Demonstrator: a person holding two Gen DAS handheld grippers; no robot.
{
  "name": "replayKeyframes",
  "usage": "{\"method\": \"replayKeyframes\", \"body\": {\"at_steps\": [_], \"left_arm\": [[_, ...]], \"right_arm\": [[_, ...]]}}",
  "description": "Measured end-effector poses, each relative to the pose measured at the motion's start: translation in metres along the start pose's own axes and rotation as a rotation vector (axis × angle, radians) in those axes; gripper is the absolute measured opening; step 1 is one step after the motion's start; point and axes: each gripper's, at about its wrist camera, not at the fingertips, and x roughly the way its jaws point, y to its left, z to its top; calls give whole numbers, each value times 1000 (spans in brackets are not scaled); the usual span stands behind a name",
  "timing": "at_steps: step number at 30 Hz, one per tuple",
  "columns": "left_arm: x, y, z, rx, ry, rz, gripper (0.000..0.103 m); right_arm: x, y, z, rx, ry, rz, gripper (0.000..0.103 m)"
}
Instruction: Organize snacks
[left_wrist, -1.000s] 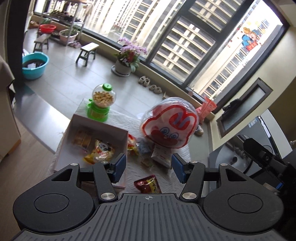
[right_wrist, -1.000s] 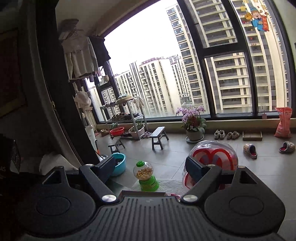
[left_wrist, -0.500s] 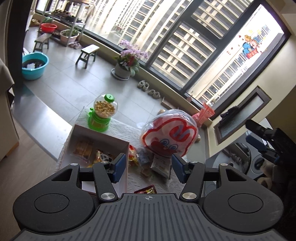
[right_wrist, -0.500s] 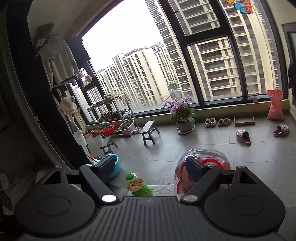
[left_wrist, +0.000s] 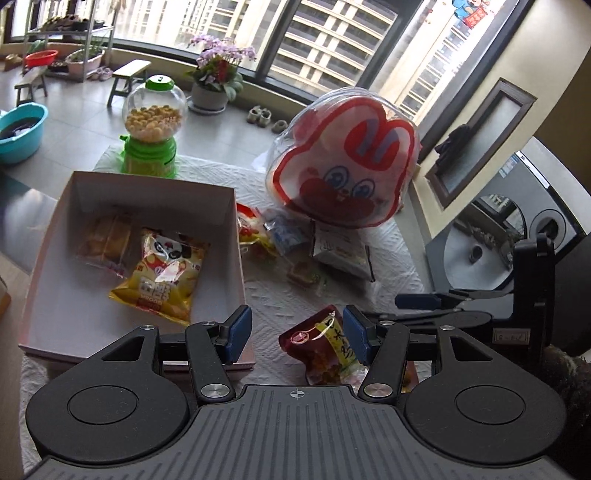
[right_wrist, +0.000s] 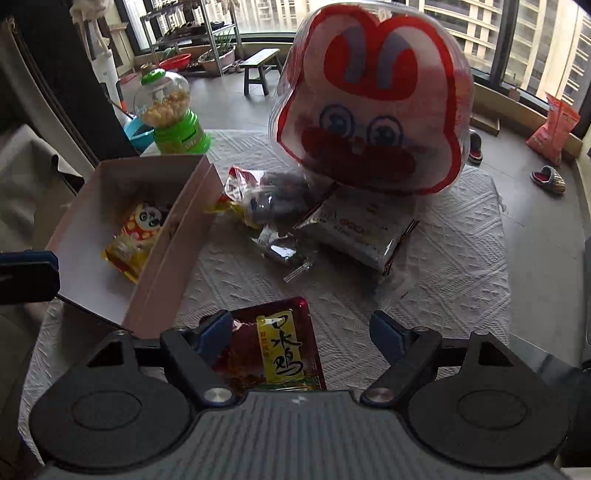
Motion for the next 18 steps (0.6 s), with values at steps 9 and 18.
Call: {"method": "replayKeyframes", "body": {"at_steps": [9, 18], "left_arm": [[29, -14, -87, 48, -160, 46, 56], [60, -54, -89, -1, -75, 68, 57]], "right_arm": [[40, -37, -11, 6, -200, 5, 81], [5, -73, -99, 59, -213, -16, 81]]}}
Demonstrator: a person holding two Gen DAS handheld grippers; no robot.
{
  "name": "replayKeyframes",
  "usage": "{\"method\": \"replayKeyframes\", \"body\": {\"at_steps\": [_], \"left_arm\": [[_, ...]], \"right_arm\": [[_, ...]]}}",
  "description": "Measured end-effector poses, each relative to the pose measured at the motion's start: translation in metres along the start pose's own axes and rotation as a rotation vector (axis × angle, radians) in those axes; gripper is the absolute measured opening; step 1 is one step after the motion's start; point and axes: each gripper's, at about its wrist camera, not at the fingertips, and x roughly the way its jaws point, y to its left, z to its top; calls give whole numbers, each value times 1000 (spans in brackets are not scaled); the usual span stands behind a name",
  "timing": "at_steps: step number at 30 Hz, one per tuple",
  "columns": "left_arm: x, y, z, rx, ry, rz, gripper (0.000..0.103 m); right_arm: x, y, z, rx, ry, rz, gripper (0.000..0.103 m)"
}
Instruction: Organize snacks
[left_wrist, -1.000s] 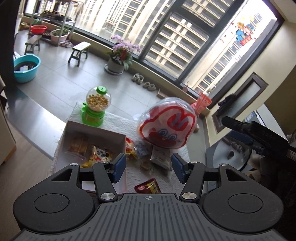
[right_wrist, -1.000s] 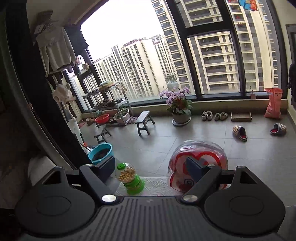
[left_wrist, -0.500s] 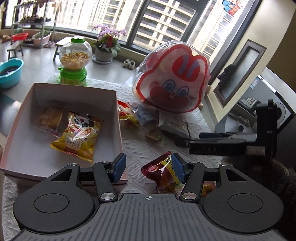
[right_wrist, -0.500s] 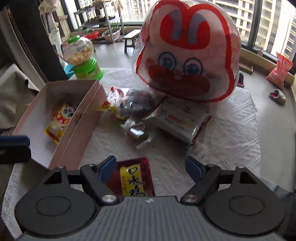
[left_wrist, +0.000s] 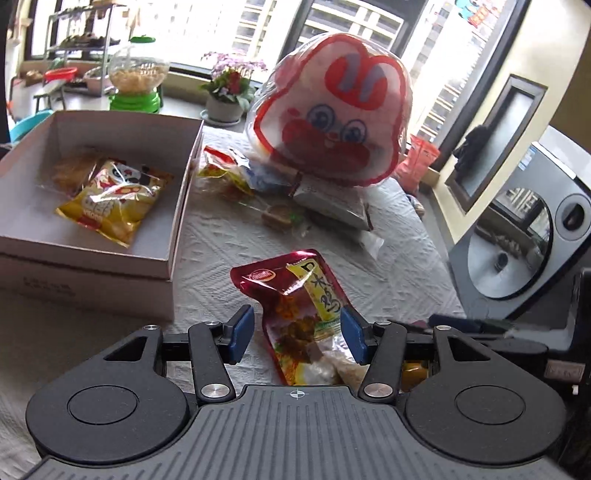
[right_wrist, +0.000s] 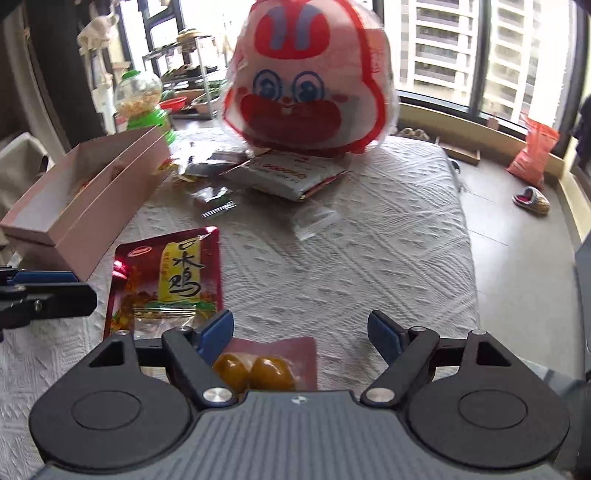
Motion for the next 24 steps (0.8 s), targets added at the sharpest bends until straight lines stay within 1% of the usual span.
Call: {"method": "replayKeyframes", "body": {"at_steps": [1, 2, 3, 5, 8, 9, 10, 11, 12, 13, 15, 17, 18, 19, 20, 22, 24], "left_arm": [[0, -3, 1, 19, 10, -24, 57], [-1, -7, 0, 49, 15, -31, 57], [-1, -11, -1, 72, 15, -30, 57], [-2, -12, -2, 60, 18, -49, 57], [0, -12, -4, 47, 54, -76, 57], [0, -13, -8, 58, 68, -77, 57], [0, -15, -12, 67, 87, -77, 56], [0, -17, -17, 77, 106, -81, 56], [0, -21, -25, 102, 126, -85, 56], [0, -25, -34, 133, 131, -73, 56], [-6, -33, -49, 200, 116, -38, 56], [-10, -39, -60, 262, 111, -14, 56], [-11, -41, -65, 312, 106, 11, 57], [-12, -42, -69, 355, 90, 31, 60], [-13, -40, -71, 378, 75, 43, 60], [-14, -34, -70, 364, 80, 73, 59], [-15, -26, -68, 353, 89, 82, 59]], "right_arm": [[-2, -7, -2, 62, 16, 48, 82], [-6, -11, -6, 107, 23, 109, 82], [-11, -11, -8, 117, 19, 139, 82], [-18, -7, -15, 135, 32, 228, 83], [-26, -3, -24, 182, 61, 392, 82], [-31, -5, -27, 196, 50, 409, 82], [-39, -6, -28, 190, 27, 381, 82], [-47, -7, -31, 165, -6, 314, 82], [-54, -8, -33, 133, -40, 223, 82], [-60, -10, -36, 111, -64, 146, 82], [-62, -20, -38, 120, -80, 42, 82], [-67, -29, -39, 141, -92, 1, 82], [-69, -31, -41, 145, -102, -12, 82], [-71, -32, -44, 150, -108, -15, 82], [-71, -32, -47, 158, -110, -8, 82], [-70, -29, -54, 157, -103, 23, 82], [-66, -19, -56, 124, -88, 44, 82]]}}
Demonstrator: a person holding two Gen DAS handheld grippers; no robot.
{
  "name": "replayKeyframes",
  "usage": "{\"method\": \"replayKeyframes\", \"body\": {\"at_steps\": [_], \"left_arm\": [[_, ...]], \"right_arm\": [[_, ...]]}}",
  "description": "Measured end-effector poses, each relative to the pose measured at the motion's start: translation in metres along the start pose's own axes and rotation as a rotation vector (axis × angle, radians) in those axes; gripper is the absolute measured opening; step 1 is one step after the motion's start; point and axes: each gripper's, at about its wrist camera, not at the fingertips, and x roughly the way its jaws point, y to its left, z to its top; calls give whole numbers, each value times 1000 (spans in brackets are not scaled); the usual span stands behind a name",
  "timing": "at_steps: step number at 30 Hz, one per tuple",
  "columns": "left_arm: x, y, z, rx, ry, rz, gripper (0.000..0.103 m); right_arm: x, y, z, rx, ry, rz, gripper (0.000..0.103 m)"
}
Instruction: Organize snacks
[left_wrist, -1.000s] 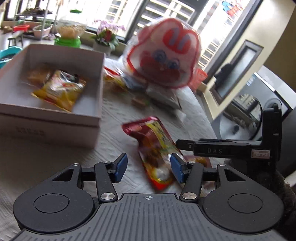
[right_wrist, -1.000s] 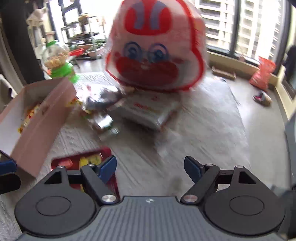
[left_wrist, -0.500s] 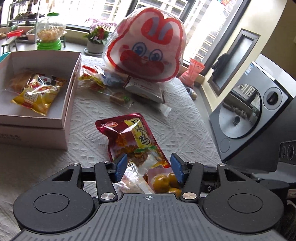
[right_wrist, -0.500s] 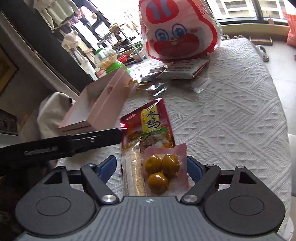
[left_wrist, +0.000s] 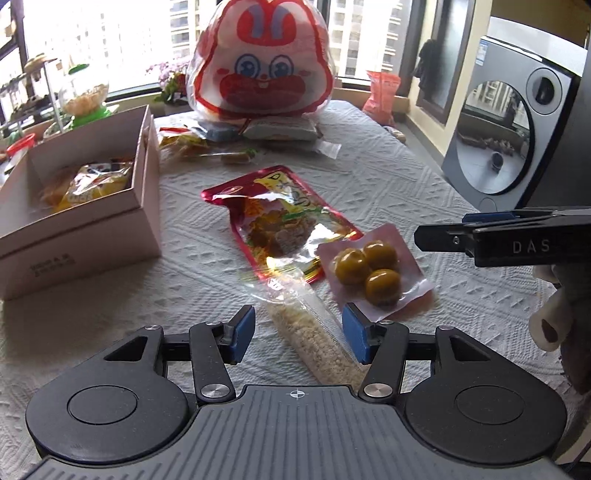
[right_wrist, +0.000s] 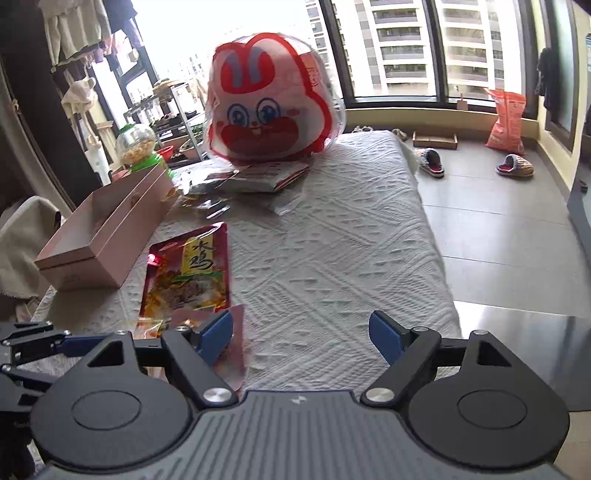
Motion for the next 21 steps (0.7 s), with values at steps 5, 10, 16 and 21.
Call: {"method": "replayKeyframes", "body": {"at_steps": [5, 10, 16, 21], "left_arm": [[-4, 16, 1, -26, 16, -9, 57], [-7, 39, -9, -100, 14, -122, 34], [-22, 65, -26, -93, -21, -65, 34], [-16, 71, -34, -118, -51, -100, 39]], "right_arm": [[-3, 32, -5, -109, -28, 2, 82], [8, 58, -11, -172, 1, 28, 82], [34, 75, -23, -237, 13, -44, 85], [49, 79, -19, -236, 50, -68, 103]]}}
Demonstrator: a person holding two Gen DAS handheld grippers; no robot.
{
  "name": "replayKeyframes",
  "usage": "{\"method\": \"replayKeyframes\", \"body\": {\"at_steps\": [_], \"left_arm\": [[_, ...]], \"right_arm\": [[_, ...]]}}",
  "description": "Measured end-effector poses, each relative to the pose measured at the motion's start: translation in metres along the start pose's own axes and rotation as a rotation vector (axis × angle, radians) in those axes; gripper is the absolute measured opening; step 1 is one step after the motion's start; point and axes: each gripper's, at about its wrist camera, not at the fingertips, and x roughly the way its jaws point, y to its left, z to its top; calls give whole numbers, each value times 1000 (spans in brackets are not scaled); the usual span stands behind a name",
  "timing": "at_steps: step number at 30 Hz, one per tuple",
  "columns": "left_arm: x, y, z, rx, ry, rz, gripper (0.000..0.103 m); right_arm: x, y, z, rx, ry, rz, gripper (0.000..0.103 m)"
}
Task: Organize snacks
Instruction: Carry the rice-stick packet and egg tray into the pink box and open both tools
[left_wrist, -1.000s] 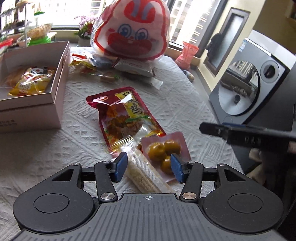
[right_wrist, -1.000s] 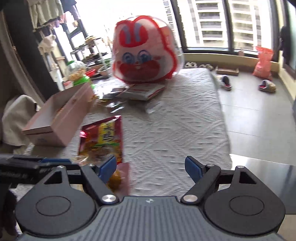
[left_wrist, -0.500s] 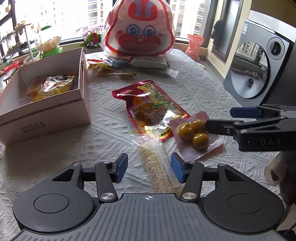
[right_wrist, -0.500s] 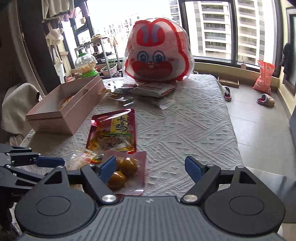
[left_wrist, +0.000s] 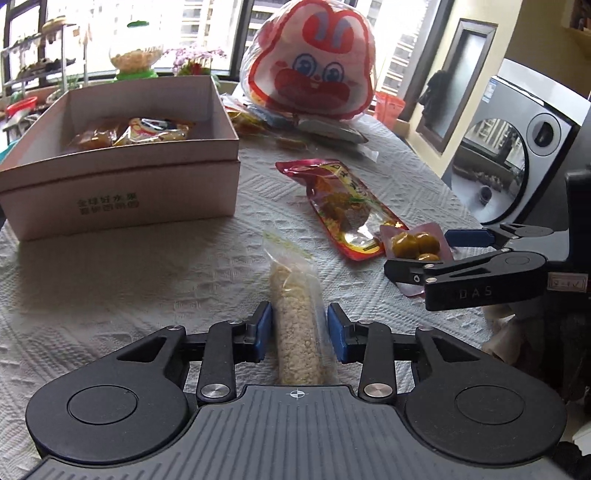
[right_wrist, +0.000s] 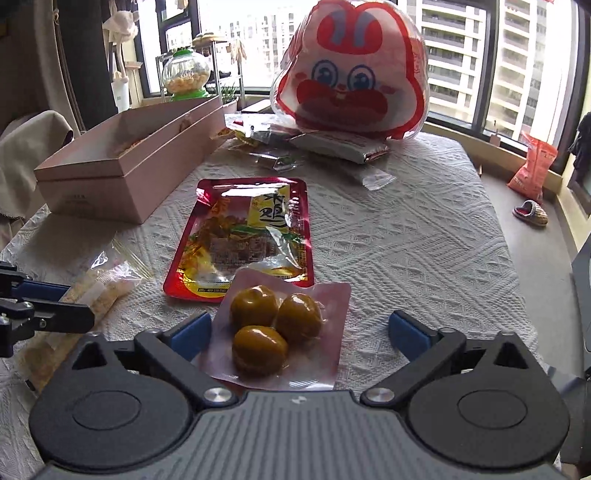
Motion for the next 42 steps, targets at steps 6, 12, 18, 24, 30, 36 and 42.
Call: {"method": "replayKeyframes", "body": {"at_steps": [6, 12, 18, 24, 30, 36, 42], "left_arm": [[4, -1, -4, 57, -35, -48, 38], [5, -6, -2, 5, -39, -15, 33], [-60, -28, 5, 42, -192, -45, 33], [-134, -39, 56, 140, -354, 4, 33], [-141, 20, 131, 65, -387, 94, 33], [-67, 131, 160, -155, -281, 2, 36], [-35, 181, 135, -322, -246, -25, 35]], "right_arm": [[1, 7, 3, 19, 2, -49, 99], [-19, 16, 0, -5, -46, -51, 70], [-74, 23, 7, -58, -151, 25, 67], [-152, 29, 55, -43, -374, 100, 68], [-156, 40, 141, 9, -411, 226, 68], [-80, 65, 203, 48, -329, 371, 76], [-3, 75, 236, 36, -210, 405, 76]]}}
